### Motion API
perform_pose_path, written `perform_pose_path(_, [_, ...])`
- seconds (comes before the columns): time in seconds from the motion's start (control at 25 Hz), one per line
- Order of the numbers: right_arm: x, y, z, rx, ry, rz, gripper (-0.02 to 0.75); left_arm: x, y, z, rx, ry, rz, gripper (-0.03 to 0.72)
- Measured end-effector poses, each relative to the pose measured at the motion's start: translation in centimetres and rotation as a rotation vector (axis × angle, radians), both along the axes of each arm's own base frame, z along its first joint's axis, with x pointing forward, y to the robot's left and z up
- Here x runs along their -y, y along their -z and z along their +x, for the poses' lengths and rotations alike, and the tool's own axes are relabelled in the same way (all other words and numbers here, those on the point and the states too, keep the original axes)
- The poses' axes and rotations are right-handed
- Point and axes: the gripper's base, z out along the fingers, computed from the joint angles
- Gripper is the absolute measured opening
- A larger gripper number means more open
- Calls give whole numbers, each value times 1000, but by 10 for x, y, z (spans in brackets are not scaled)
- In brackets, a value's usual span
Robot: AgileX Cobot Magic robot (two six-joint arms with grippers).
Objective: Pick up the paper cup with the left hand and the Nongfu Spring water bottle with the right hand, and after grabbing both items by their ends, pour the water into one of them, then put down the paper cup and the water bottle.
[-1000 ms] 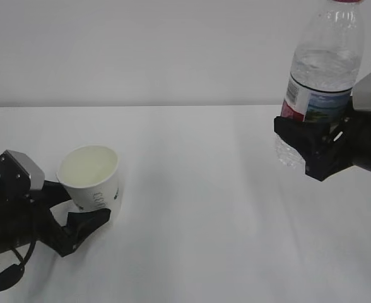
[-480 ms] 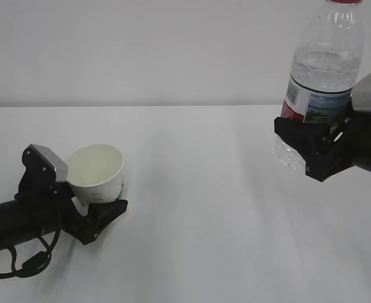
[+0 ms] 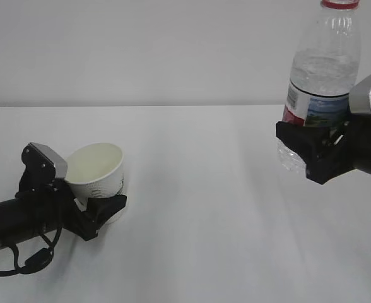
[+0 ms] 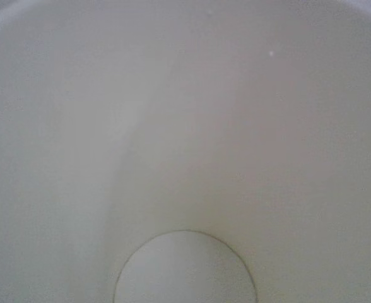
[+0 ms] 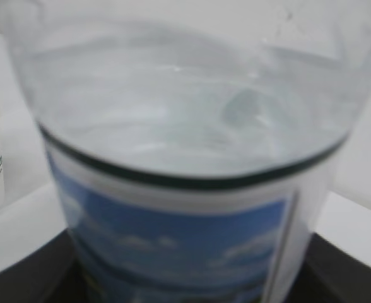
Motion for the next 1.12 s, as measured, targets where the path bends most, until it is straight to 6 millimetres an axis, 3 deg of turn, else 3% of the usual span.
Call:
perform_pose_path(0.24, [0, 0, 0, 0, 0, 0, 482, -2, -2, -8, -15, -2, -2, 563])
perform_pose_path(0.76, [-1, -2, 0, 19, -10, 15, 482, -8, -44, -36, 65, 6, -20, 562])
perform_pose_path(1.12, [-2, -4, 0, 34, -17, 26, 482, -1, -58, -49, 75, 136, -56, 562])
